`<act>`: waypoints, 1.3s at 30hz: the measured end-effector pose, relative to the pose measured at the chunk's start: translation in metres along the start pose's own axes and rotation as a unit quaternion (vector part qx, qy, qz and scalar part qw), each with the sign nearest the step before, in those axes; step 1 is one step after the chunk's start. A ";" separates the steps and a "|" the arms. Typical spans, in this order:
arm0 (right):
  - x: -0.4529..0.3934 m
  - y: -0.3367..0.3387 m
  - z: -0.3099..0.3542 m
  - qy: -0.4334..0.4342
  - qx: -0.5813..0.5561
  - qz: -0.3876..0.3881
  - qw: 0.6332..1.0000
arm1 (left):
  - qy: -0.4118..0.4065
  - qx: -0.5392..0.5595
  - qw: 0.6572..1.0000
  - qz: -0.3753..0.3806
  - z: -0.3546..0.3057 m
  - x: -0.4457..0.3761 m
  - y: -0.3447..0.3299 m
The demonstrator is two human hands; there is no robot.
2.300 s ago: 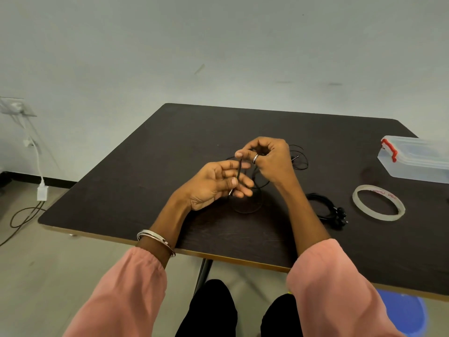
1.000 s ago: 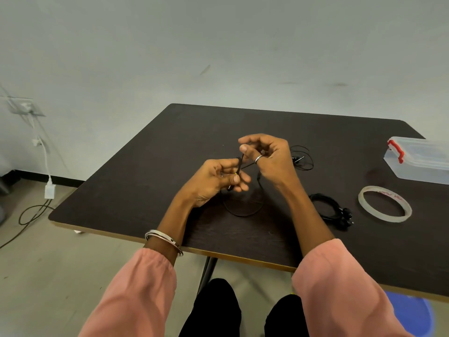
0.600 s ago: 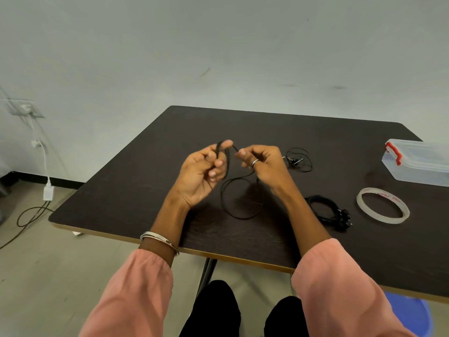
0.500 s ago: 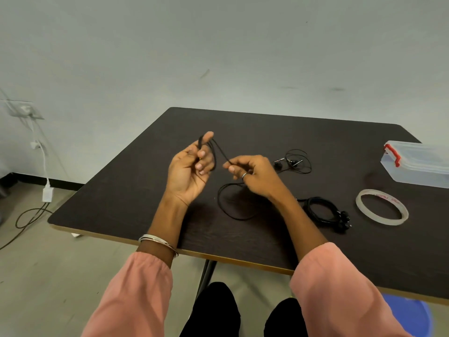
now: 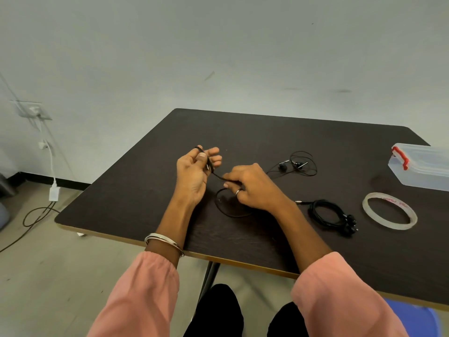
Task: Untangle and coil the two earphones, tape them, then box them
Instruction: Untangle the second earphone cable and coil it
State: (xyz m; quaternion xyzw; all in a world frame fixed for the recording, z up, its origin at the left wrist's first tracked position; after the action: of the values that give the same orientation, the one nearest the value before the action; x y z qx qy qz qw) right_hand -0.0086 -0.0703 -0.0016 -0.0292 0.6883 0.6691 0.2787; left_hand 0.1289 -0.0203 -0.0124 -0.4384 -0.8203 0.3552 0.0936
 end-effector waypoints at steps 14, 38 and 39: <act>0.008 0.039 -0.027 -0.224 -0.500 -0.242 0.801 | 0.063 -0.287 0.926 0.238 0.018 0.019 -0.016; 0.003 0.002 -0.003 -0.050 -0.088 0.079 0.992 | 0.021 0.082 0.995 0.054 -0.003 0.002 -0.003; 0.003 0.001 -0.001 -0.041 -0.089 0.083 0.992 | 0.006 0.076 0.997 0.027 -0.003 0.000 0.000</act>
State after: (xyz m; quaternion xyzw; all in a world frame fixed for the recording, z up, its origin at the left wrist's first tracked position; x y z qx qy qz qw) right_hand -0.0125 -0.0702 -0.0020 0.0311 0.6141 0.7492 0.2461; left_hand 0.1303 -0.0188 -0.0103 -0.4544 -0.7779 0.4165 0.1221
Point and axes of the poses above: each hand's wrist, its own x-axis away from the middle knuckle, its own y-axis out of the back of the hand, z = x × y, the point moved 3 cm from there along -x, towards the middle knuckle, and after that the axes turned 12 degrees about x, right-handed, at the moved point
